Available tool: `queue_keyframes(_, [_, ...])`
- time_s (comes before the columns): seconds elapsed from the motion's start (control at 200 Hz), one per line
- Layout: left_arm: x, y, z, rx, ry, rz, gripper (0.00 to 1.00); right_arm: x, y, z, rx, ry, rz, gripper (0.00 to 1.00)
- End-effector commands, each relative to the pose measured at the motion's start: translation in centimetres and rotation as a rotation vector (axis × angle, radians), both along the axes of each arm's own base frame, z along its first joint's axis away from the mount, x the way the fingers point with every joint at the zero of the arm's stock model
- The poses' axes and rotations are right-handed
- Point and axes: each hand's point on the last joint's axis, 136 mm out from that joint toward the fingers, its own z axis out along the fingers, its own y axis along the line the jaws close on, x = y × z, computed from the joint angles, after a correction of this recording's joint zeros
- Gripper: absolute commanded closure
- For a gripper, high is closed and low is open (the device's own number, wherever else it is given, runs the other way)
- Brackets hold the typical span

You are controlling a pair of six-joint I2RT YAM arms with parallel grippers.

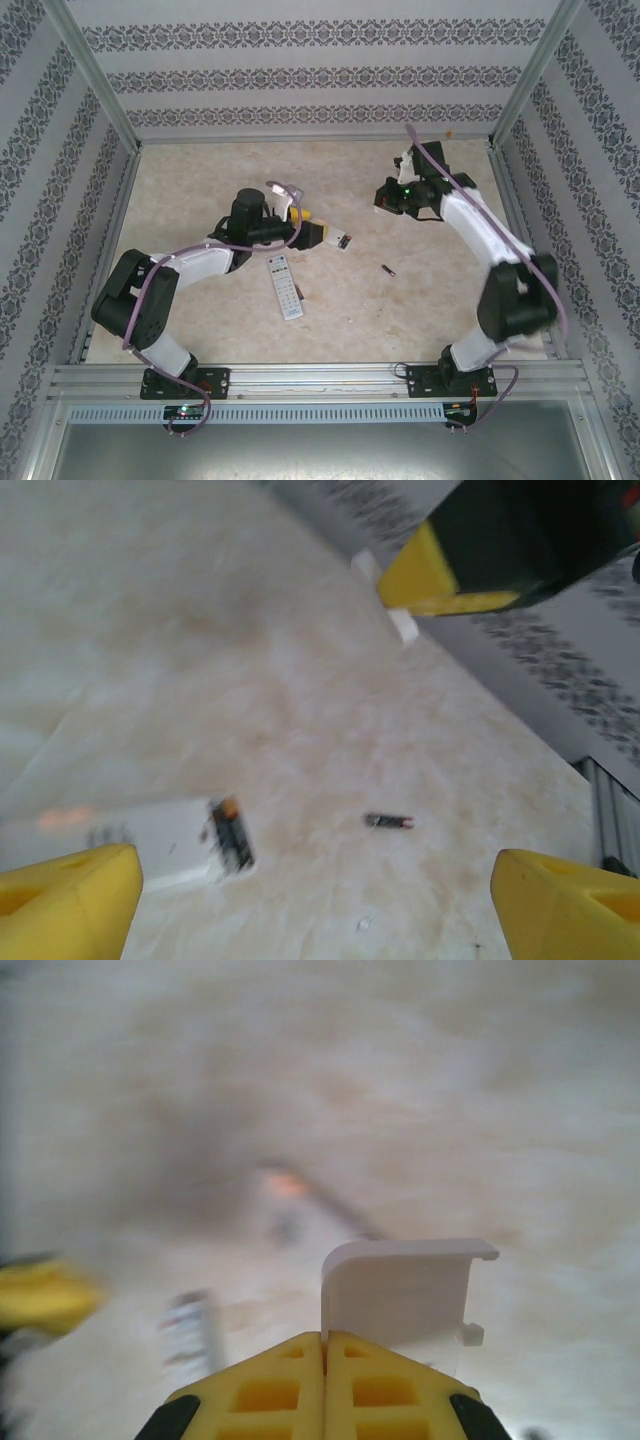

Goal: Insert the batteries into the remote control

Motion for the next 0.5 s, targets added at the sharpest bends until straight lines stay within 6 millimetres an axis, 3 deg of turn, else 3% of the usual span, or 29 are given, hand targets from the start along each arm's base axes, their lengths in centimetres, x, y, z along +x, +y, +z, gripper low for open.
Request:
queue_keyframes(0.0, [-1.9,-2.0,8.6,-0.133,-0.536,-0.191,0.12,-3.8,4.7,4.6,0.283,-0.044,0.211,0.98])
queue_keyframes(0.16, [-1.6,-2.6,10.3,-0.151,-0.749,-0.207,0.12,-7.4,6.7,7.2,0.341,-0.064,0.316,0.97])
queue_keyframes(0.495, [-3.9,-3.9,9.8,-0.111,-0.867,-0.325,0.14,-8.4,8.6,10.1,0.408,-0.092,0.355,0.97])
